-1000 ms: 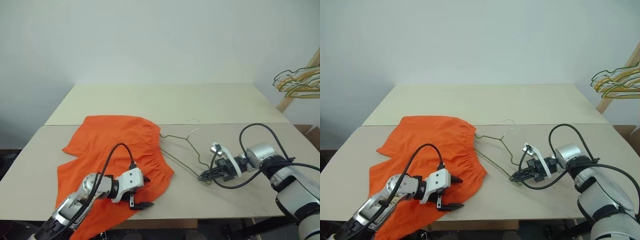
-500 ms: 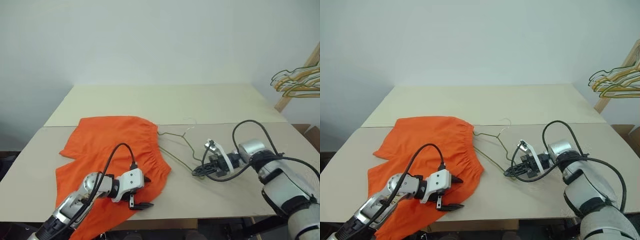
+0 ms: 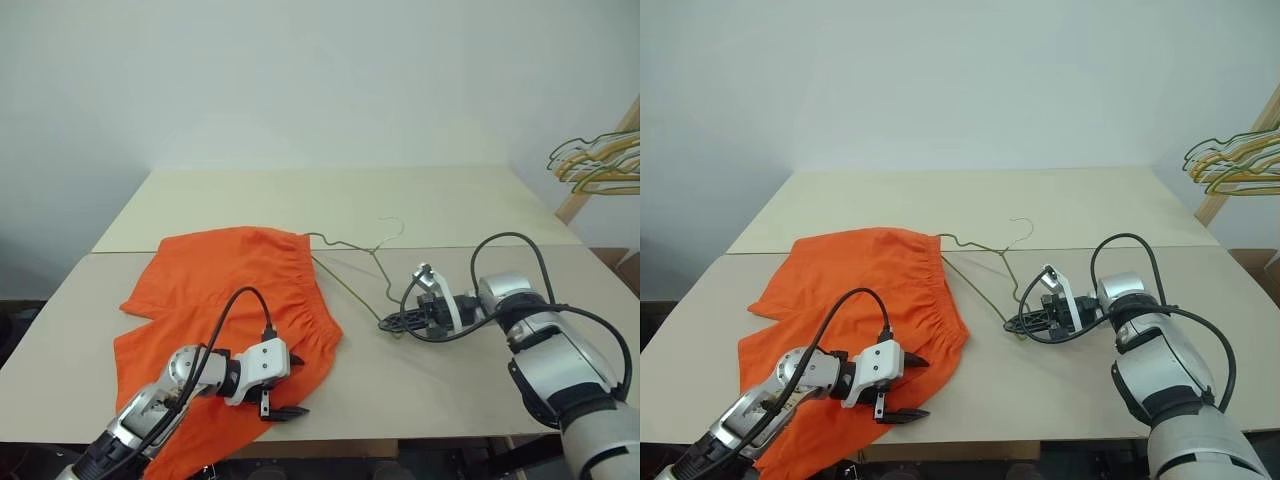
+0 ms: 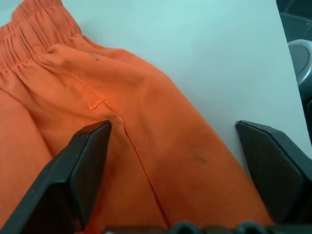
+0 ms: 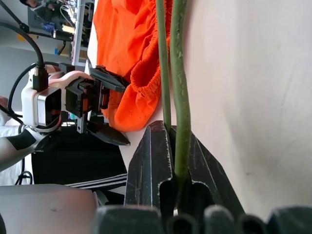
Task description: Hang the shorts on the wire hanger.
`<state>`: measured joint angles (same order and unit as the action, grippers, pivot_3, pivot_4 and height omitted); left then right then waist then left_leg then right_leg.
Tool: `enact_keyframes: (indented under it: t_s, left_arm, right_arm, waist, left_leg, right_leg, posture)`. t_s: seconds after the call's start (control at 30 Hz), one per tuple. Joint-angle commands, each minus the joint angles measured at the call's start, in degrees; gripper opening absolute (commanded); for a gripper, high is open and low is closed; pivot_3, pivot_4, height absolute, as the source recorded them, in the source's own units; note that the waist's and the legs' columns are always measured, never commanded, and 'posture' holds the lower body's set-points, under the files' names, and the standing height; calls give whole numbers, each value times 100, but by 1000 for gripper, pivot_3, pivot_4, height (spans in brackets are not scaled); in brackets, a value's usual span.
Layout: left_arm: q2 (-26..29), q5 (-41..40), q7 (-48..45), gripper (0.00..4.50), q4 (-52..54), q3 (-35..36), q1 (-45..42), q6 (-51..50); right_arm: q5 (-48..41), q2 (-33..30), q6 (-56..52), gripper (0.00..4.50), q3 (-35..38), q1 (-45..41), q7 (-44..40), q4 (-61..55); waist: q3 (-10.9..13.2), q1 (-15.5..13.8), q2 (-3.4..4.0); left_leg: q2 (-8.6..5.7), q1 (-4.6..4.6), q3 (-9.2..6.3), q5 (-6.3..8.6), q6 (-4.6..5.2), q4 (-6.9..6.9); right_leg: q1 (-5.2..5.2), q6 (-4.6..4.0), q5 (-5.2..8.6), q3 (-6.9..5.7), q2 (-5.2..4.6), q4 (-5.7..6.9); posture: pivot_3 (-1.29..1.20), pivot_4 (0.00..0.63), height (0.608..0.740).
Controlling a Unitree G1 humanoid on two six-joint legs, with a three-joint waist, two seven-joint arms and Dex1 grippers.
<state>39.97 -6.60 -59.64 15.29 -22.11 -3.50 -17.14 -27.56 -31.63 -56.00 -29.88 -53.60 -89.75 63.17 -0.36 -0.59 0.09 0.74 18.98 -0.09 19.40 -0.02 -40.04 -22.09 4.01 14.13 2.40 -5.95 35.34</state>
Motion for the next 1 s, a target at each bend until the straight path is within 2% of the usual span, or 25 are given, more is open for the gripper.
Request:
enact_keyframes:
  t_s: [0.03, 0.13, 0.27, 0.4, 0.6, 0.8, 0.9, 1.0]
  left_arm:
    - [14, 222, -31, 4467, -97, -261, 91, 17]
    - [3, 245, 10, 4467, -133, -257, 77, 57]
    - [0, 218, 14, 4467, -115, -245, 95, 66]
    - [36, 154, -39, 4467, -45, -222, 147, 81]
    - [137, 87, -177, 4467, 73, -182, 151, 212]
    - [211, 35, -323, 4467, 122, -114, 109, 336]
    - [200, 68, -328, 4467, 77, -103, 83, 370]
    - [180, 103, -293, 4467, 41, -97, 77, 391]
  right_arm:
    - [333, -1, 351, 0, -14, 28, -275, -219]
    - [733, -40, 791, 0, 138, 127, -162, -148]
    - [1168, -228, 1474, 0, 526, 226, 415, -16]
    - [1382, -564, 1281, 0, 724, 223, -38, 22]
    - [300, -1691, 204, 0, -110, 973, -275, -1694]
    - [-1492, -2921, -741, 0, -1037, 1426, -275, -3523]
    - [-1887, -3185, -722, 0, -1439, 1483, -275, -3964]
    - [-2076, -3189, -607, 0, -1655, 1415, -275, -4032]
  waist:
    - [0, 0, 1]
    - [-1, -6, 1]
    - [-2, -14, 0]
    - [-1, -33, 2]
    - [2, -5, 12]
    - [9, 13, 33]
    - [16, 6, 20]
    - [25, -8, 4]
  left_leg:
    - [0, 0, 0, 0, 0, 0]
    - [-1, 1, -1, 0, 0, 0]
    - [-1, -3, 0, -1, -2, -1]
    - [-1, -3, -1, -1, -2, 0]
    - [0, 7, -3, -1, -2, 13]
    - [2, 3, 2, 1, 2, 12]
    - [5, 1, 0, 2, 4, 14]
    - [6, 3, 0, 2, 5, 13]
  right_leg:
    - [0, 0, 0, 0, 0, 0]
    - [0, 0, 0, 0, 0, -1]
    - [6, 0, 0, 0, 0, -2]
    - [8, 0, 0, 0, -1, -5]
    - [-5, -1, 1, -1, -1, -14]
    - [-4, -9, 5, 5, 0, -19]
    - [-2, -14, 9, 4, 4, -21]
    - [-1, -14, 9, 4, 4, -23]
  posture:
    - [76, 0, 740]
    - [78, 0, 740]
    - [76, 0, 740]
    - [67, 0, 740]
    - [57, 0, 740]
    - [46, 0, 740]
    - [46, 0, 740]
    - [52, 0, 740]
